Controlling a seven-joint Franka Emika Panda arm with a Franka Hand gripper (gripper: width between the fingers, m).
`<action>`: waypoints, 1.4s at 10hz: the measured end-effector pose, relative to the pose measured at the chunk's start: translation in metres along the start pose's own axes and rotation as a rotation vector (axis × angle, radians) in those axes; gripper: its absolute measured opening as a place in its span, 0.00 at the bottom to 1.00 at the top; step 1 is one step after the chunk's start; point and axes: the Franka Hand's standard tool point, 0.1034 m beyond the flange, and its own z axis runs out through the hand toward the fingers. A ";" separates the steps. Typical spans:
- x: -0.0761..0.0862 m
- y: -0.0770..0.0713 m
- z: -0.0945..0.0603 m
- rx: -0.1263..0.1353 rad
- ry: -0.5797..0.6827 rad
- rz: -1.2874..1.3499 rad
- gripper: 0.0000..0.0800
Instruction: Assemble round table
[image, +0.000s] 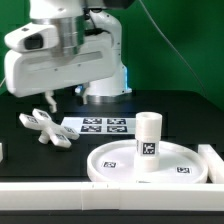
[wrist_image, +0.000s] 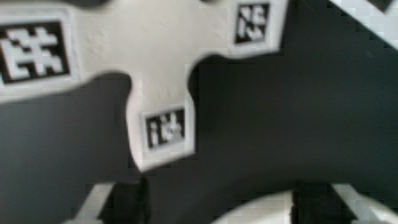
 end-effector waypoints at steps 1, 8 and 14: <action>-0.002 0.001 0.001 0.002 -0.002 0.002 0.49; -0.015 0.008 0.008 -0.009 -0.047 -0.275 0.81; -0.021 0.013 0.023 -0.062 -0.095 -0.635 0.81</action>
Offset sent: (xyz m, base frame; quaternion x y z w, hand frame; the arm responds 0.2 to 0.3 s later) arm 0.0000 0.0000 0.0000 0.0000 0.0000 0.0000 1.0000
